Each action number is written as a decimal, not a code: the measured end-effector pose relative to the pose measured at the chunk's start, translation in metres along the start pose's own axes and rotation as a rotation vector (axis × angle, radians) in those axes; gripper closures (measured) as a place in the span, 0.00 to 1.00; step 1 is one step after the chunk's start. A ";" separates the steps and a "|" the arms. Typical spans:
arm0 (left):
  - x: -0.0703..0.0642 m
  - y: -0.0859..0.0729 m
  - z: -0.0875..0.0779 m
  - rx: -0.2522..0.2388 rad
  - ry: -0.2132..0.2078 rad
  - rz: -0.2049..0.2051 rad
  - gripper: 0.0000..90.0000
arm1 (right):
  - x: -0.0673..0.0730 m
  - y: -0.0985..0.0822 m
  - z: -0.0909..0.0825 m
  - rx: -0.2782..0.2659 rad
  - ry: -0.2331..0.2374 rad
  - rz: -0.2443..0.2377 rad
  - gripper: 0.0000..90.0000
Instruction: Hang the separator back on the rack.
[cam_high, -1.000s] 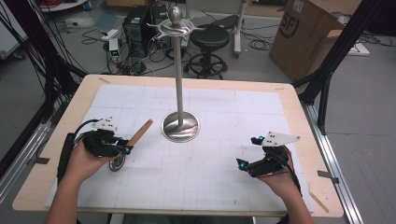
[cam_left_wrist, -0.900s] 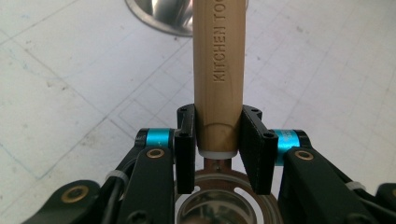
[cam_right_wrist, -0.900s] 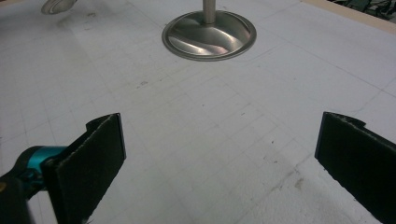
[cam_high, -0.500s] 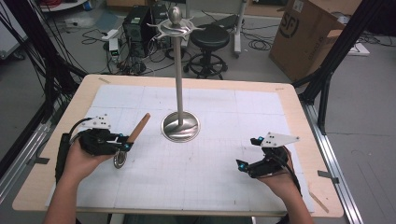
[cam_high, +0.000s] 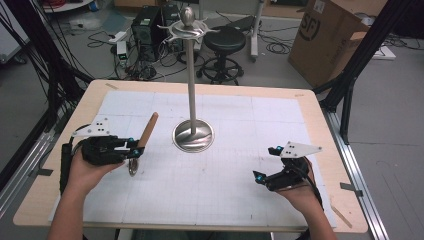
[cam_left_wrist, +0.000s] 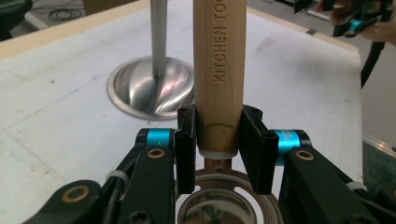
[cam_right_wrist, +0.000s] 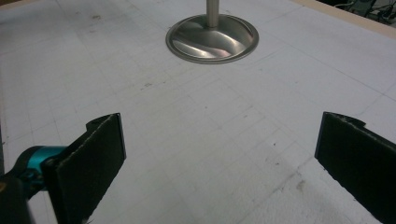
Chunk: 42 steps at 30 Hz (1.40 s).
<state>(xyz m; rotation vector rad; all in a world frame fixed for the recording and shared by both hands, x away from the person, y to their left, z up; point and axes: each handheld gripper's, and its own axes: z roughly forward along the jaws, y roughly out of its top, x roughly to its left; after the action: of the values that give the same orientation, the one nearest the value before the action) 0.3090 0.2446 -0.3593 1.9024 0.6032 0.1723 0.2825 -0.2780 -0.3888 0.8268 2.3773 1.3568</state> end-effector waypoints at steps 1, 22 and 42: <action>-0.001 0.002 0.001 -0.009 -0.003 -0.003 0.76 | 0.001 0.000 0.000 0.000 0.005 0.003 0.01; -0.006 0.061 -0.002 -0.100 -0.032 0.033 0.76 | 0.004 0.003 0.000 -0.003 0.008 -0.009 0.01; -0.014 0.114 -0.009 -0.133 0.011 0.085 0.76 | 0.003 0.003 -0.002 -0.012 0.016 -0.002 0.01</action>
<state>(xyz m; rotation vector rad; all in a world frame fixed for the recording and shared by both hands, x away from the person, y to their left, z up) 0.3313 0.2121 -0.2510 1.8002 0.5065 0.2712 0.2801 -0.2766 -0.3846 0.8126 2.3787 1.3809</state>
